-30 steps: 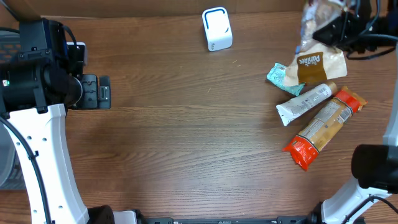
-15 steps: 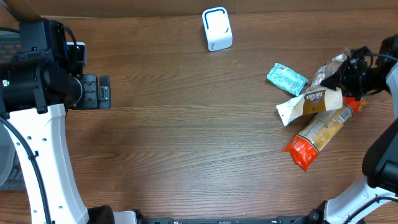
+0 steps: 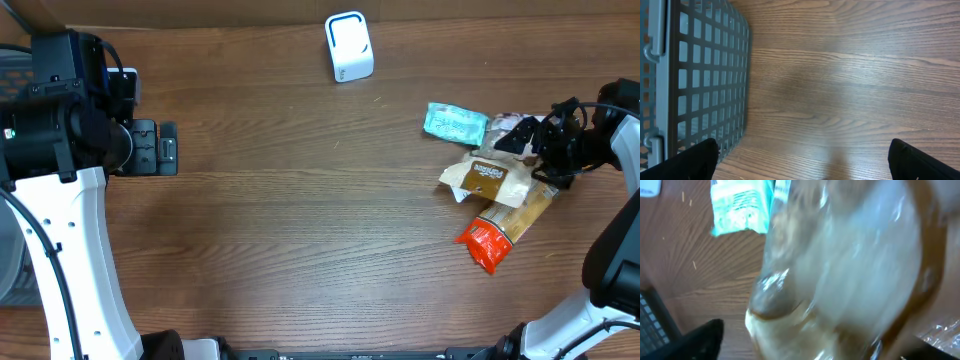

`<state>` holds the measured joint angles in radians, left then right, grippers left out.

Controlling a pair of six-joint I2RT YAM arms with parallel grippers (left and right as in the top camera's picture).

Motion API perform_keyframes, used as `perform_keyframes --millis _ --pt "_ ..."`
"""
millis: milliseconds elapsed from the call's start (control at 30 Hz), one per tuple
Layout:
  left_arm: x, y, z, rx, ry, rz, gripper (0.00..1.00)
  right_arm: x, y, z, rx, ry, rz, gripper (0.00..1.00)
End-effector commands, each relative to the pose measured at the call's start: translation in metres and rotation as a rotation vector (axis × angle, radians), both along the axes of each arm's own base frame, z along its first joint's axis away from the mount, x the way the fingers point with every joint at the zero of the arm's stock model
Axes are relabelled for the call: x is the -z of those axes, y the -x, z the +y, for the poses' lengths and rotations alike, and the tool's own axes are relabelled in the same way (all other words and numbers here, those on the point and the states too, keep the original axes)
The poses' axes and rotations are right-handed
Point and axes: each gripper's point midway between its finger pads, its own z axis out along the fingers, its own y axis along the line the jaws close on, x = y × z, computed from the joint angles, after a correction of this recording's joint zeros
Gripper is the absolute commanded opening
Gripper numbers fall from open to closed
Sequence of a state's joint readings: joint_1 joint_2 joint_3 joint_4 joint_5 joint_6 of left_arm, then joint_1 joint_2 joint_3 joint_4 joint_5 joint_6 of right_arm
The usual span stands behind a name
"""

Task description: Scan the item barcode

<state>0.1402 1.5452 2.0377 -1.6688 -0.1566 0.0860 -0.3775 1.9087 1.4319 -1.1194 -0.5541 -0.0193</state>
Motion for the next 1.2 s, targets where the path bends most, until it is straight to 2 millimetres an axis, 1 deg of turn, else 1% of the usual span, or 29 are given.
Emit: perform_keyframes --millis 0,67,167,267,367,400,433,467,500,533,567,667,700,733,867,900,933,1033,1167 --pt "0.000 -0.001 0.001 0.015 -0.003 0.002 1.00 -0.037 -0.001 -0.005 -0.003 0.066 -0.093 1.00" --pt "0.000 -0.001 0.001 0.015 -0.003 0.002 1.00 -0.057 0.001 -0.011 0.010 0.122 -0.121 1.00" --pt "0.000 -0.001 0.001 0.015 -0.003 0.002 1.00 -0.094 0.008 -0.019 0.041 0.208 -0.175 1.00" --pt "0.000 -0.001 0.001 0.015 -0.003 0.002 1.00 -0.140 0.021 -0.016 0.049 0.260 -0.258 1.00" --pt "0.000 -0.001 0.001 0.015 -0.003 0.002 1.00 -0.178 0.036 -0.010 0.055 0.291 -0.342 1.00" --pt "0.000 -0.001 0.001 0.015 -0.003 0.002 0.99 -0.196 0.045 -0.006 0.058 0.305 -0.385 1.00" --pt "0.000 -0.001 0.001 0.015 -0.003 0.002 1.00 -0.208 0.053 -0.003 0.060 0.315 -0.415 1.00" --pt "0.000 -0.001 0.001 0.015 -0.003 0.002 0.99 -0.215 0.059 0.000 0.061 0.321 -0.431 1.00" --pt "0.000 -0.001 0.001 0.015 -0.003 0.002 1.00 -0.228 0.073 0.005 0.064 0.336 -0.463 1.00" --pt "0.000 -0.001 0.001 0.015 -0.003 0.002 0.99 -0.232 0.080 0.006 0.067 0.346 -0.471 1.00" --pt "0.000 -0.001 0.001 0.015 -0.003 0.002 1.00 -0.243 0.101 0.009 0.081 0.389 -0.490 1.00" --pt "0.000 -0.001 0.001 0.015 -0.003 0.002 1.00 -0.257 0.135 0.018 0.093 0.423 -0.524 1.00" --pt "0.000 -0.001 0.001 0.015 -0.003 0.002 1.00 -0.263 0.152 0.025 0.096 0.428 -0.543 1.00" --pt "0.000 -0.001 0.001 0.015 -0.003 0.002 1.00 -0.265 0.161 0.028 0.097 0.431 -0.552 1.00" --pt "0.000 -0.001 0.001 0.015 -0.003 0.002 1.00 -0.272 0.184 0.038 0.101 0.444 -0.587 1.00" --pt "0.000 -0.001 0.001 0.015 -0.003 0.002 1.00 -0.272 0.188 0.039 0.101 0.444 -0.587 1.00" --pt "0.000 -0.001 0.001 0.015 -0.003 0.002 1.00 -0.270 0.197 0.043 0.100 0.439 -0.574 1.00" --pt "0.000 -0.001 0.001 0.015 -0.003 0.002 1.00 -0.264 0.203 0.040 0.099 0.463 -0.540 1.00" --pt "0.000 -0.001 0.001 0.015 -0.003 0.002 1.00 -0.265 0.201 0.036 0.106 0.479 -0.545 1.00"
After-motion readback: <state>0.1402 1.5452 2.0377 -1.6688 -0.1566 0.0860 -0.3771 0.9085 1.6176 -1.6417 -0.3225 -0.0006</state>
